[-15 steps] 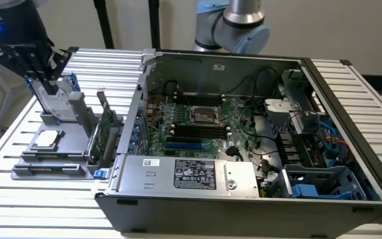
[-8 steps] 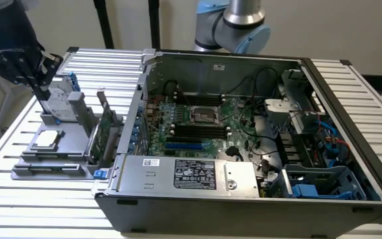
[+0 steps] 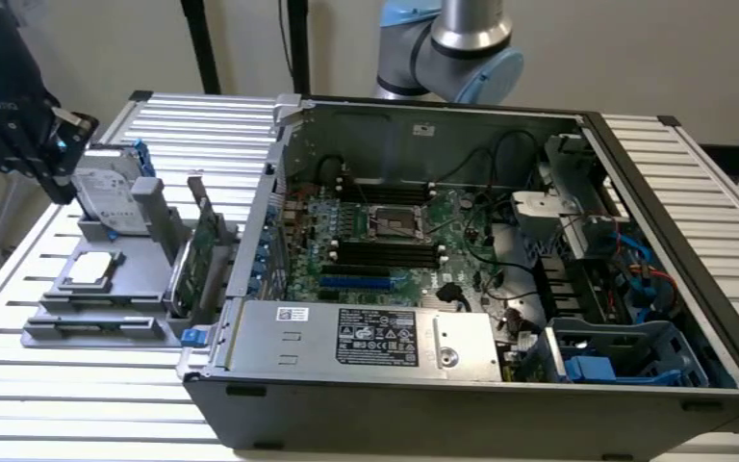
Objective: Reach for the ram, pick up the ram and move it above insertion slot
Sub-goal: 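Reach for the ram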
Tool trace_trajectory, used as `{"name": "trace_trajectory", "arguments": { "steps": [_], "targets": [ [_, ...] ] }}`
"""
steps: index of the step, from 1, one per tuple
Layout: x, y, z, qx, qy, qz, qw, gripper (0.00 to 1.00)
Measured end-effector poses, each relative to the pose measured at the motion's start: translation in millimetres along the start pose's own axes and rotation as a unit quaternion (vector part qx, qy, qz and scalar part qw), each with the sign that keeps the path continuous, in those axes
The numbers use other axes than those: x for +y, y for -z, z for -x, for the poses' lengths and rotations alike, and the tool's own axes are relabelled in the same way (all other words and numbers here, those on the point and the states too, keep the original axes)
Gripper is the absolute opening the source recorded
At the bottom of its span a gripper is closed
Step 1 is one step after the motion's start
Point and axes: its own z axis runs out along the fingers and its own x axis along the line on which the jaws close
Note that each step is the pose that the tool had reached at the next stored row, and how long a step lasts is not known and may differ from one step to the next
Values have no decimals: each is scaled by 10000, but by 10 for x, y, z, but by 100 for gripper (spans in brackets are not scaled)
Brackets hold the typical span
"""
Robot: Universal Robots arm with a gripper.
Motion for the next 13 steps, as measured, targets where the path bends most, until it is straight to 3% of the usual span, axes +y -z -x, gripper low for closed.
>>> {"name": "trace_trajectory", "arguments": {
  "steps": [7,13],
  "targets": [
    [-123,11,-123,-5,0,-17,10000,11],
    [-273,83,-139,-5,0,-34,10000,11]
  ]
}}
